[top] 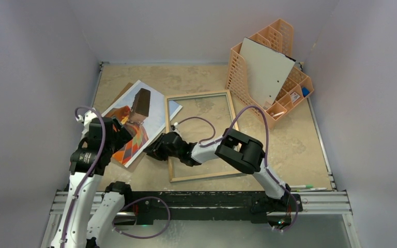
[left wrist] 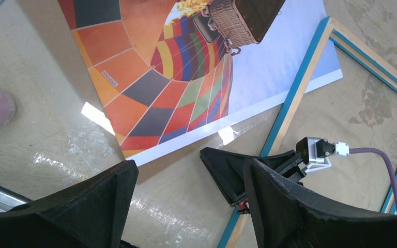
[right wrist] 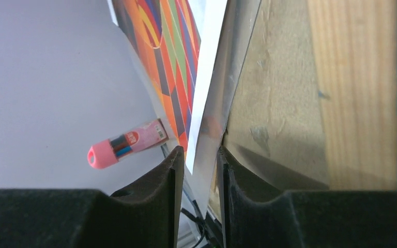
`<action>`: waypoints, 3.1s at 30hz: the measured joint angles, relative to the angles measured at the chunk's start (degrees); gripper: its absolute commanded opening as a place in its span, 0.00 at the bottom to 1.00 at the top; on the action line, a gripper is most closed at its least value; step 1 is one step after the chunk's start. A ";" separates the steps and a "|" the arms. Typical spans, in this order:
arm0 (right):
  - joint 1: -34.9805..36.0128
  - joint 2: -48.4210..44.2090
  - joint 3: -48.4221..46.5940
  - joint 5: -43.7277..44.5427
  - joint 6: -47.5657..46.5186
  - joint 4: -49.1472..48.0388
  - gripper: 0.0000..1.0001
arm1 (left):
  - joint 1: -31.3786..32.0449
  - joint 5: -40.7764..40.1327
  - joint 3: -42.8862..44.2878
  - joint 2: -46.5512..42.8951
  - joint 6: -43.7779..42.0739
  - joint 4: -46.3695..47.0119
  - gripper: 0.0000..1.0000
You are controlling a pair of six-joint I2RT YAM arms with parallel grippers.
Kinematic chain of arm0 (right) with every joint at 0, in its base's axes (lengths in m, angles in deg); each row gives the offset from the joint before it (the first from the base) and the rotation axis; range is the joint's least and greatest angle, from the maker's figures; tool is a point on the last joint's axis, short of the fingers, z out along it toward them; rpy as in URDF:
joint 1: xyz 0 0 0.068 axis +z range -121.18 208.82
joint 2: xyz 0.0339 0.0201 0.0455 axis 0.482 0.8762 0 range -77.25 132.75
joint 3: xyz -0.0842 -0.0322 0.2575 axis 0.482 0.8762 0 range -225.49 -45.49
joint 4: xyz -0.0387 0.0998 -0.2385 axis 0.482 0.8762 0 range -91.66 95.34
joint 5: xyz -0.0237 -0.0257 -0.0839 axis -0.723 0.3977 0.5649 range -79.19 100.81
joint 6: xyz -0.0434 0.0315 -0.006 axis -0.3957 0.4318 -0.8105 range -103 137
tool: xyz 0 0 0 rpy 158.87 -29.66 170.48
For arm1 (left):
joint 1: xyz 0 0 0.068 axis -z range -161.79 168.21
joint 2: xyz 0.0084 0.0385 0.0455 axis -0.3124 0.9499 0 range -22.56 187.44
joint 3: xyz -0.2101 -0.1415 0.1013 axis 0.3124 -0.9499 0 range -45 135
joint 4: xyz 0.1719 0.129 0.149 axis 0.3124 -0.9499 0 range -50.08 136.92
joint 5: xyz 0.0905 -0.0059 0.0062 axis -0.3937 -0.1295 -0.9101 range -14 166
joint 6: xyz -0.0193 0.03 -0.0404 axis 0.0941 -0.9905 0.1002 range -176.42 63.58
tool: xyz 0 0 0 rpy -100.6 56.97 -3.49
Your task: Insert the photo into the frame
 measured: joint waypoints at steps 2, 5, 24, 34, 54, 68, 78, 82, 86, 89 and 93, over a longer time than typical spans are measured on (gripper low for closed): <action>-0.04 0.50 -2.78 0.35 0.00 4.37 0.33 | 0.00 -0.04 0.00 0.57 0.09 0.17 0.80; -0.07 0.59 -4.55 1.03 0.26 8.59 0.33 | 0.00 -0.39 0.00 3.15 0.39 2.38 0.80; -0.26 -1.53 -10.51 4.92 3.43 26.05 0.55 | -12.24 -0.09 1.66 47.80 -7.04 29.66 0.73; -0.81 -1.11 -10.47 4.57 3.82 25.46 0.54 | -13.92 0.72 2.12 53.59 -9.29 31.17 0.64; -1.88 0.17 -2.64 2.71 -2.01 1.86 0.37 | -14.12 2.67 6.47 59.23 -9.16 30.67 0.43; -3.04 4.52 -3.50 0.13 -1.09 -6.82 0.31 | -14.60 2.75 6.29 59.43 -9.25 32.37 0.37; -3.15 5.35 -8.41 0.11 0.92 1.73 0.16 | -15.04 2.45 5.31 58.71 -9.07 33.46 0.35; -3.21 5.35 -8.57 -0.11 1.62 2.84 0.04 | -15.06 2.45 5.07 57.81 -8.72 31.80 0.43; -3.50 5.29 -8.55 -1.22 2.93 3.06 0.00 | -15.08 1.77 5.90 56.43 -8.11 26.36 0.58; -3.67 5.09 -8.55 -1.79 3.48 3.23 0.00 | -15.08 0.85 8.87 54.60 -7.82 21.90 0.67; -4.02 4.24 -8.55 -2.99 3.06 5.75 0.00 | -15.08 -0.28 15.72 50.42 -7.72 18.34 0.73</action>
